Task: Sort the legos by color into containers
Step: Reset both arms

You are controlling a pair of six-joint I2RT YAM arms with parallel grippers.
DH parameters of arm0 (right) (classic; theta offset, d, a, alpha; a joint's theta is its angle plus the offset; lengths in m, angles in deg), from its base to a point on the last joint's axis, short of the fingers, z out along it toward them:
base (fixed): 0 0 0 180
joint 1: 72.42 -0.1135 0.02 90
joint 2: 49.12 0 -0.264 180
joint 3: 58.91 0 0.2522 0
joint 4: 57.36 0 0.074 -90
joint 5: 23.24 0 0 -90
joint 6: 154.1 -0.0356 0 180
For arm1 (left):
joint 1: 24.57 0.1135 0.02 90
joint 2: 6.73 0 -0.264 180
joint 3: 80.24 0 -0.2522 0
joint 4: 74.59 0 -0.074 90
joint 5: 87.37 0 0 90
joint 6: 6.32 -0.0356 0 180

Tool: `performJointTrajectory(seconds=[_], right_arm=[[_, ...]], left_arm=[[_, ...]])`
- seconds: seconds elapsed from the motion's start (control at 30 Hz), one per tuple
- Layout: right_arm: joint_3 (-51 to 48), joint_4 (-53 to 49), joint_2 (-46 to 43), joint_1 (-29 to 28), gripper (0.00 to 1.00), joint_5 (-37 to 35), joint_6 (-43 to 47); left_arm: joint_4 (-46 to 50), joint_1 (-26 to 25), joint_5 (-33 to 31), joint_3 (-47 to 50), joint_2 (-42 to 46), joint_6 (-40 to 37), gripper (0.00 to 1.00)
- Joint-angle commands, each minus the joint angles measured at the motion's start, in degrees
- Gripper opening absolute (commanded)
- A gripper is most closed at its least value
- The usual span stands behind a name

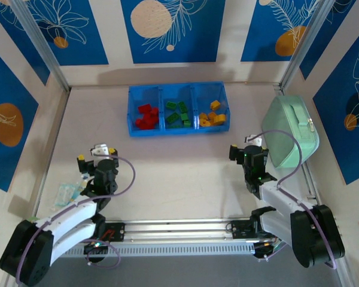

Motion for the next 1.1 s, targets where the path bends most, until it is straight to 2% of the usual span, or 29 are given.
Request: performJointTrajectory(seconds=[0.0, 0.4, 0.7, 0.87, 1.07], right_arm=[[0.53, 6.79, 1.01, 0.44, 0.99, 0.37, 1.76], [0.18, 12.85, 4.08, 1.63, 0.99, 1.03, 2.93], [-0.08, 16.29, 5.82, 4.04, 0.99, 2.37, 1.96], [-0.34, 19.11, 7.11, 5.23, 0.99, 3.13, 1.43], [-1.29, 22.05, 7.67, 6.29, 0.99, 3.77, 0.65]], left_arm=[[-7.21, 1.73, 2.06, 0.70, -2.13, -1.10, 1.00], [-23.98, 6.18, 6.58, 1.09, -13.56, -2.08, 1.00], [-35.21, 6.73, 8.71, 1.22, -21.17, -3.74, 1.00], [-44.78, 7.28, 9.02, 1.15, -27.59, -5.61, 1.00], [-47.39, 7.35, 8.87, 1.66, -28.73, -6.04, 1.00]])
